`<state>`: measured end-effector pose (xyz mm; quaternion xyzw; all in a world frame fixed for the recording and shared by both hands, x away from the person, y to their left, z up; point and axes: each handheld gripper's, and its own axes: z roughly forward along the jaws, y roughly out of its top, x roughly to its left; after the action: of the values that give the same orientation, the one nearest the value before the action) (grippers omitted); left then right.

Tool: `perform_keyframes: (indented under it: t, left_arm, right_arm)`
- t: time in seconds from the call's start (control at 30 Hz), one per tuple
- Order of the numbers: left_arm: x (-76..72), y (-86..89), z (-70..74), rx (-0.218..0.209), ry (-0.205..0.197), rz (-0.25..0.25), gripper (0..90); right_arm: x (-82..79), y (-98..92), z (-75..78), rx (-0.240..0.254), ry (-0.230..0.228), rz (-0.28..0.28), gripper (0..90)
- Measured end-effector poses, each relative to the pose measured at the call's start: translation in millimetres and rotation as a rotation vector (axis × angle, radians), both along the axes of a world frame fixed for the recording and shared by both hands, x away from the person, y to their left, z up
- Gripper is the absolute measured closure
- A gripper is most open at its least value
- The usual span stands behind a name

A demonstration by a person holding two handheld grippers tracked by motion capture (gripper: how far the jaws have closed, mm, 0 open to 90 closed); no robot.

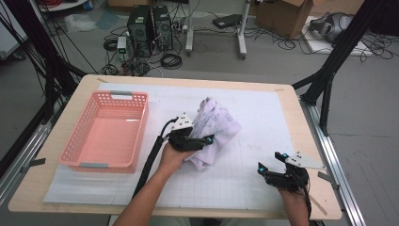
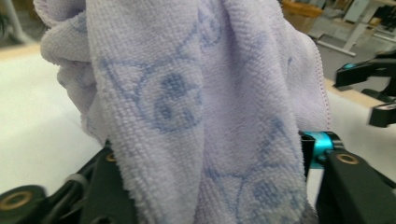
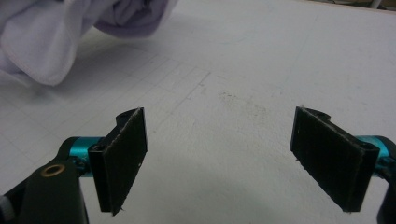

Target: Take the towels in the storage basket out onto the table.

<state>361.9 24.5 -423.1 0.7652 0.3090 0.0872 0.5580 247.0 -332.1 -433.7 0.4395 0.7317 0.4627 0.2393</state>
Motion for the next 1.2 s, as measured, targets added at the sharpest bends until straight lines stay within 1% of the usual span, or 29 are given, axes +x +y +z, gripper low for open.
perform_keyframes:
  t: [0.03, 0.07, 0.13, 0.17, 0.2, 0.23, 0.27, 0.3, 0.33, 0.37, 0.4, 0.43, 0.47, 0.5, 0.53, 0.57, 0.6, 0.7, 0.73, 0.77, 0.8, 0.83, 0.9, 0.93, 1.0, 1.03, 1.07, 1.13, 1.2]
  left_arm:
    - [0.2, -0.3, -0.4, -0.002, 0.014, 0.017, 32.7]
    - [0.2, 1.2, 1.0, -0.011, 0.019, 0.026, 28.3]
    - [-1.6, 7.1, 8.5, -0.046, 0.005, 0.041, 26.5]
    - [-1.6, 7.1, 8.5, -0.046, 0.005, 0.041, 25.7]
    - [-3.2, 11.4, 13.8, -0.067, -0.010, 0.056, 24.8]
    - [-7.5, 21.7, 24.2, -0.104, -0.039, 0.066, 24.6]
    - [-10.4, 26.4, 28.3, -0.108, -0.049, 0.065, 24.3]
    - [-13.6, 30.8, 31.1, -0.100, -0.058, 0.062, 23.4]
    - [-13.6, 30.8, 31.1, -0.100, -0.058, 0.062, 22.5]
    - [-17.8, 35.3, 32.3, -0.102, -0.069, 0.062, 22.4]
    - [-27.0, 43.3, 30.3, -0.110, -0.081, 0.063, 21.9]
    - [-27.0, 43.3, 30.3, -0.110, -0.081, 0.063, 20.8]
    - [-35.7, 49.5, 24.6, -0.095, -0.083, 0.062, 19.8]
    - [-39.5, 52.6, 20.6, -0.090, -0.084, 0.063, 18.5]
    - [-39.5, 52.6, 20.6, -0.090, -0.084, 0.063, 17.3]
    - [-46.8, 57.7, 13.1, -0.095, -0.072, 0.062, 16.7]
    - [-50.3, 59.6, 9.4, -0.101, -0.073, 0.063, 16.8]
    - [-56.0, 62.5, 3.1, -0.100, -0.087, 0.066, 16.9]
    - [-59.4, 64.1, -2.2, -0.088, -0.091, 0.071, 16.9]
    - [-59.4, 64.1, -2.2, -0.088, -0.091, 0.071, 16.9]
    - [-60.8, 65.1, -6.9, -0.078, -0.089, 0.071, 16.9]
    - [-60.8, 65.6, -9.0, -0.076, -0.086, 0.069, 16.9]
    - [-59.8, 65.6, -9.9, -0.062, -0.094, 0.071, 16.9]
    - [-59.3, 65.3, -8.9, -0.061, -0.103, 0.070, 17.0]
    - [-58.7, 65.9, -6.8, -0.073, -0.124, 0.073, 17.0]
    - [-59.0, 65.9, -6.6, -0.081, -0.126, 0.073, 17.0]
    - [-59.0, 65.9, -6.6, -0.081, -0.126, 0.073, 17.0]
    - [-59.8, 64.9, -6.5, -0.068, -0.132, 0.068, 17.1]
    - [-59.9, 64.4, -6.4, -0.071, -0.130, 0.074, 17.0]
  right_arm:
    - [0.2, -0.7, -0.3, -0.002, -0.002, 0.000, 17.4]
    - [0.7, -1.3, -0.6, -0.003, -0.004, -0.001, 17.3]
    - [1.4, -1.3, -1.5, -0.001, 0.004, -0.003, 17.4]
    - [1.8, -1.3, -2.0, -0.004, 0.006, -0.003, 17.4]
    - [2.4, -1.2, -2.2, -0.006, 0.002, -0.002, 17.3]
    - [2.3, -0.4, -2.2, -0.002, 0.006, -0.002, 17.3]
    - [2.6, -0.1, -2.0, -0.006, 0.002, 0.002, 17.3]
    - [2.4, 0.9, -1.9, -0.006, -0.001, 0.003, 17.3]
    - [1.8, 1.8, -1.6, -0.007, 0.003, 0.003, 17.3]
    - [1.8, 2.3, -1.7, -0.011, 0.000, 0.004, 17.3]
    - [1.8, 3.0, -1.8, -0.007, 0.000, 0.001, 17.3]
    - [2.0, 3.4, -1.8, -0.004, 0.002, 0.000, 17.2]
    - [2.4, 4.0, -1.5, -0.001, 0.001, 0.003, 17.0]
    - [2.7, 5.3, -0.9, 0.002, -0.003, 0.002, 16.4]
    - [2.7, 6.7, -0.4, -0.001, -0.007, 0.004, 16.3]
    - [3.0, 8.2, -0.1, -0.002, -0.010, 0.008, 16.2]
    - [3.1, 9.7, 0.0, -0.004, -0.012, 0.012, 15.7]
    - [4.4, 14.7, -1.3, -0.028, -0.017, 0.010, 14.9]
    - [5.0, 15.8, -1.7, -0.036, -0.015, 0.015, 14.9]
    - [5.6, 16.5, -2.2, -0.041, -0.016, 0.017, 14.9]
    - [5.8, 17.3, -2.6, -0.042, -0.014, 0.019, 14.9]
    - [5.6, 18.0, -3.1, -0.042, -0.010, 0.017, 14.9]
    - [5.1, 18.3, -3.5, -0.048, -0.008, 0.011, 15.0]
    - [4.3, 18.8, -3.4, -0.042, -0.004, 0.005, 15.0]
    - [2.5, 18.9, -3.0, -0.042, -0.009, -0.003, 15.1]
    - [1.3, 19.1, -2.7, -0.043, -0.013, -0.005, 15.2]
    - [-0.1, 19.5, -2.4, -0.046, -0.016, -0.005, 15.1]
    - [-1.8, 20.8, -2.2, -0.047, -0.019, -0.007, 15.1]
    - [-2.1, 22.0, -3.0, -0.047, -0.016, -0.002, 15.2]
